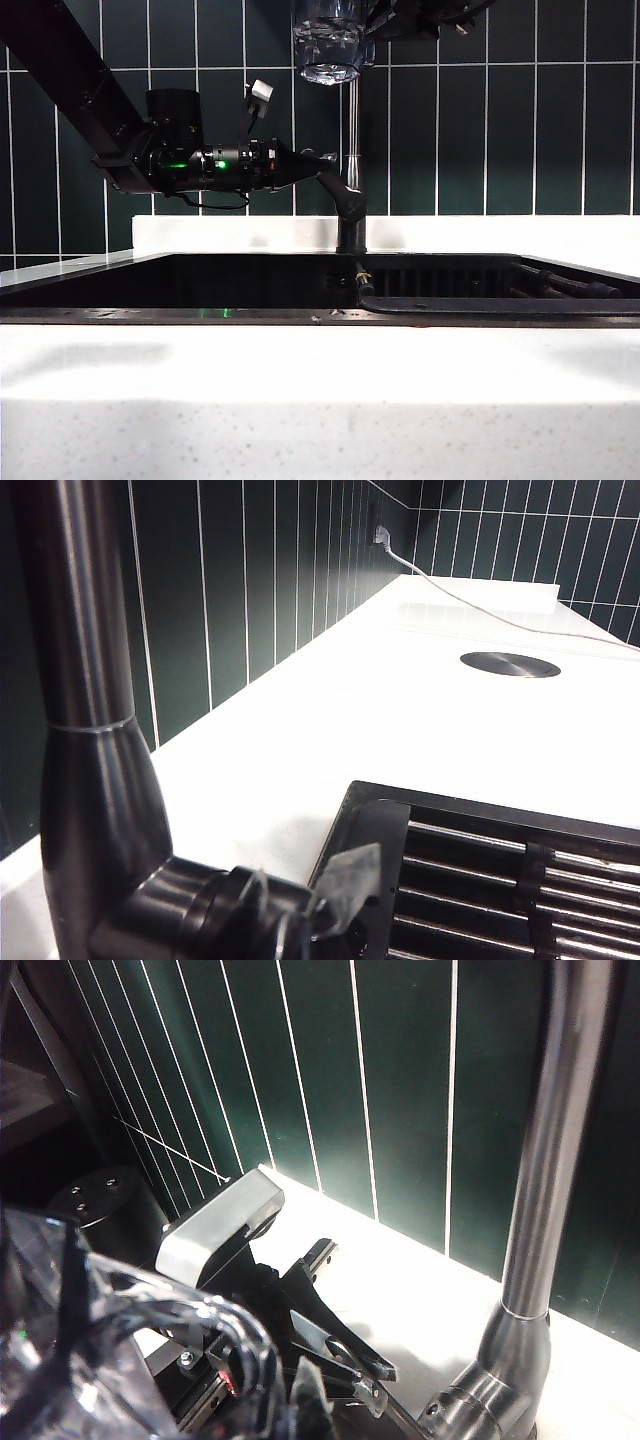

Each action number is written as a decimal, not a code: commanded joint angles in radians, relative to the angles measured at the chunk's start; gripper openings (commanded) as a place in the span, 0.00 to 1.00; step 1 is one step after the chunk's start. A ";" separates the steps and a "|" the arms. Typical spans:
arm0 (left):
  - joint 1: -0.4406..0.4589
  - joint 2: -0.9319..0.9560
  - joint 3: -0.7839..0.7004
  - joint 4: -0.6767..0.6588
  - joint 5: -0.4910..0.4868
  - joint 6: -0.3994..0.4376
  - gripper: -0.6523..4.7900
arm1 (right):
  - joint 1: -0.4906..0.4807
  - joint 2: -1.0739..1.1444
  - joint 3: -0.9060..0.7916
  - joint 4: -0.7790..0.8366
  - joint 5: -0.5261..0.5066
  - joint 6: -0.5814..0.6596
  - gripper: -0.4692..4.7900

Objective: Pick up the mug next to the sink, go to the faucet to get some water, pour the water into the sink, and finally put the mug back to its place.

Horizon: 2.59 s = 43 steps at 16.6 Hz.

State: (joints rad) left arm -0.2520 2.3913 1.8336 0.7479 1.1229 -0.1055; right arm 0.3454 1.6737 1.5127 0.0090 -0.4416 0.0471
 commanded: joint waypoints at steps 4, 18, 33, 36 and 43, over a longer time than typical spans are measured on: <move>-0.024 -0.013 0.002 0.010 0.038 -0.033 0.11 | 0.002 -0.007 0.006 0.032 -0.003 0.005 0.08; 0.013 0.024 0.095 -0.118 -0.042 0.029 0.11 | 0.002 -0.006 0.006 0.032 -0.003 0.005 0.08; 0.165 0.075 0.165 -0.262 -0.138 -0.112 0.69 | 0.000 -0.006 0.006 0.024 -0.003 -0.007 0.08; 0.165 0.074 0.165 -0.253 -0.032 -0.113 0.69 | 0.000 -0.006 0.006 -0.007 -0.002 -0.012 0.08; 0.166 -0.196 -0.243 -0.068 -0.184 0.027 0.44 | -0.001 -0.006 0.005 -0.042 -0.005 -0.055 0.08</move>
State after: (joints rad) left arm -0.0879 2.2230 1.6299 0.6327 0.9771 -0.0891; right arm 0.3481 1.6794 1.5112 -0.0628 -0.4389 -0.0147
